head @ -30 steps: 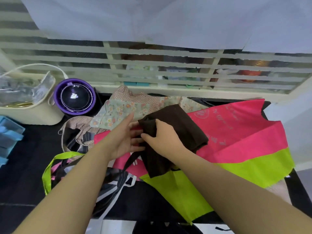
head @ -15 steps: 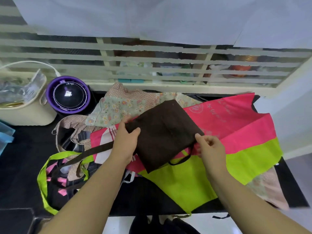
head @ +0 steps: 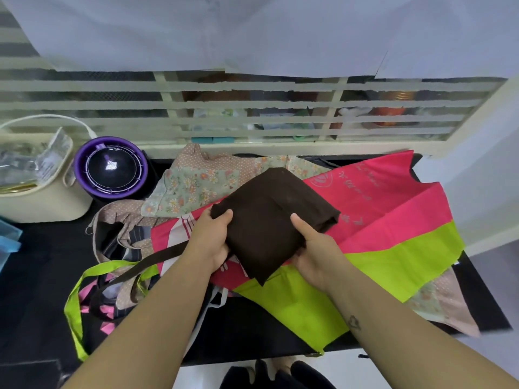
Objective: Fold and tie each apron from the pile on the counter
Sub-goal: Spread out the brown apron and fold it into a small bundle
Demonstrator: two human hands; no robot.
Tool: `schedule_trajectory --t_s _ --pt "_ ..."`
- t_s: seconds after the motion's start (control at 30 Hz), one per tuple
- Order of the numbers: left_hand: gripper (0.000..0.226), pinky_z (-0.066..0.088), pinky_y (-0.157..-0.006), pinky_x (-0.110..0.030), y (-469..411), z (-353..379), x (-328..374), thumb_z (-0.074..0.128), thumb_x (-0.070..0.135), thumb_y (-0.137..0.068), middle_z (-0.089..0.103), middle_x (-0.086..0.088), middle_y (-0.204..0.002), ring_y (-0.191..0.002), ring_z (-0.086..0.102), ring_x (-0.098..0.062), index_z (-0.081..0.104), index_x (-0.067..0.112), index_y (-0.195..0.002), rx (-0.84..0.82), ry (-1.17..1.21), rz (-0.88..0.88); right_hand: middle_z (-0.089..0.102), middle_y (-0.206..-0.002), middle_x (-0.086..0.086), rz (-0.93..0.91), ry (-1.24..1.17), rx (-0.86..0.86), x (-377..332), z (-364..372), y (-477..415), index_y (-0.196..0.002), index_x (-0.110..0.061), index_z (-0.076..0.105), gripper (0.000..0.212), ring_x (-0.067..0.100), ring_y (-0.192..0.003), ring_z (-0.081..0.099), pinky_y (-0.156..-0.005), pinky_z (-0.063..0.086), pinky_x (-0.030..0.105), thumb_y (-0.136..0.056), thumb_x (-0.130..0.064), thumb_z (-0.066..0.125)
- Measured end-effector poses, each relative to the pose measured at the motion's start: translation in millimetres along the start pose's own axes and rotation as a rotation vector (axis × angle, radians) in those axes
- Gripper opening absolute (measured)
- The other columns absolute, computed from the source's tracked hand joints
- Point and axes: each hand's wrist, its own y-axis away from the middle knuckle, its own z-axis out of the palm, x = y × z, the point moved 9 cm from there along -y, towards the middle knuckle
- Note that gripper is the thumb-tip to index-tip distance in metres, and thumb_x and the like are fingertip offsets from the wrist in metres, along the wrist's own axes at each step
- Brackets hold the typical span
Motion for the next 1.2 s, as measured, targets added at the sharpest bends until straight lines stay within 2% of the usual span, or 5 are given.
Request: schedule_trajectory --t_s 0.3,0.5,0.8,1.0,1.2 --pt "0.032 0.053 -0.079 -0.037 14 18 -2 0.055 0.013 -0.093 0.066 -0.015 -0.119 -0.105 0.065 -0.026 0.059 0.004 -0.124 -0.153 0.21 -0.071 0.066 -0.109 0.013 -0.068 -0.117 0.329 12 -14 -19 -0.12 -0.001 0.056 0.033 0.027 -0.089 0.066 -0.072 0.056 0.04 -0.09 -0.012 0.064" --pt "0.038 0.054 -0.076 -0.041 25 27 -33 0.045 0.02 -0.099 0.064 -0.015 -0.122 -0.106 0.065 -0.029 0.052 0.006 -0.134 -0.218 0.254 -0.146 0.066 -0.111 0.017 0.054 -0.24 0.05 7 9 -20 -0.119 0.0 0.056 0.027 0.029 -0.092 0.063 -0.075 0.048 0.042 -0.101 -0.015 0.043" --pt "0.036 0.053 -0.07 -0.043 16 22 -53 0.045 0.016 -0.101 0.057 -0.018 -0.132 -0.108 0.061 -0.029 0.049 0.009 -0.137 -0.024 0.261 -0.154 0.069 -0.104 0.011 -0.161 0.367 0.393 -4 -55 -23 -0.091 -0.009 0.064 0.012 0.027 -0.098 0.065 -0.093 0.051 0.048 -0.087 -0.02 0.068" --pt "0.037 0.054 -0.069 -0.043 20 22 -52 0.044 0.019 -0.101 0.059 -0.019 -0.128 -0.102 0.064 -0.032 0.049 0.008 -0.136 -0.027 0.218 -0.175 0.069 -0.091 0.006 0.012 0.076 0.243 15 -37 -18 -0.094 -0.01 0.063 0.011 0.019 -0.077 0.065 -0.054 0.05 0.028 -0.089 -0.019 0.066" --pt "0.035 0.053 -0.068 -0.042 22 24 -51 0.045 0.024 -0.101 0.065 -0.013 -0.116 -0.091 0.066 -0.027 0.053 0.003 -0.128 -0.062 0.184 -0.2 0.07 -0.112 0.011 -0.015 0.011 0.042 -2 -4 -27 -0.119 -0.003 0.062 0.032 0.019 -0.091 0.071 -0.071 0.058 0.029 -0.089 -0.015 0.064"
